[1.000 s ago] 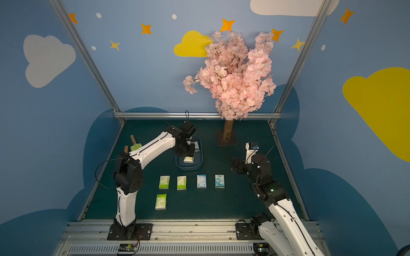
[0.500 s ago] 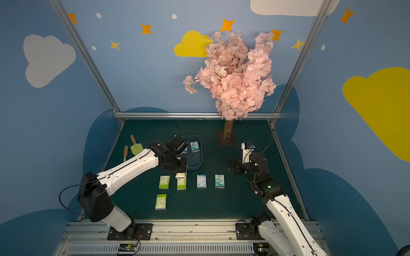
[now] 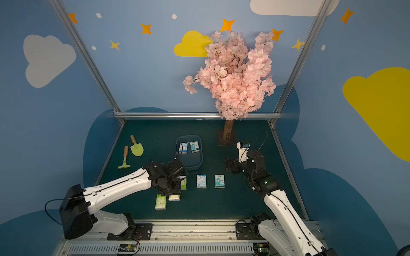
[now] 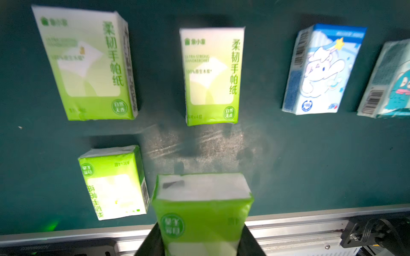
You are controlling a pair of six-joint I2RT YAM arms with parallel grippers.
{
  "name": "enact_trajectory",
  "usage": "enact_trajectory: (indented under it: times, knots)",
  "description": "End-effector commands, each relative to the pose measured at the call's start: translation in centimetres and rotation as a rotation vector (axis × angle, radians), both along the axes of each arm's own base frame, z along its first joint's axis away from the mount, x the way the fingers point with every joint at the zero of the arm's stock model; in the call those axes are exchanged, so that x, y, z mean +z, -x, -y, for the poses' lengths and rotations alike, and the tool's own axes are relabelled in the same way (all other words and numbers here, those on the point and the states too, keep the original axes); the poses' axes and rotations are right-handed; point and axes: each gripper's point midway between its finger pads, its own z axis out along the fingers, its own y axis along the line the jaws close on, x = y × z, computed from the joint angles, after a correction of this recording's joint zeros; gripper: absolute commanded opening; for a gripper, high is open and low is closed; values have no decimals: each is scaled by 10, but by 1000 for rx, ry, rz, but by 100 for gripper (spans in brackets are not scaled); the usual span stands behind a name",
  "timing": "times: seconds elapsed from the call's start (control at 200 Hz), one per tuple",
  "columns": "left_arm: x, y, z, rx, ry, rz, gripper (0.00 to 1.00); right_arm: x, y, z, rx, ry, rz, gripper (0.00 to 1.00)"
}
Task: Take the pocket tissues out of the storage box
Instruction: Place the pocket tissues at the center of the board.
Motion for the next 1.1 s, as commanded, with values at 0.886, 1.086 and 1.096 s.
enact_trajectory:
  times: [0.886,1.086,1.096]
  knots:
    - [-78,18,21,-43,-62,-216,50,25,19,9,8,-8,62,98]
    - [-79,22,18,-44,-83,-229,60,26,18,10,4,-3,64,98]
    - [-79,22,17,-44,-84,-230,60,26,18,10,4,-3,64,98]
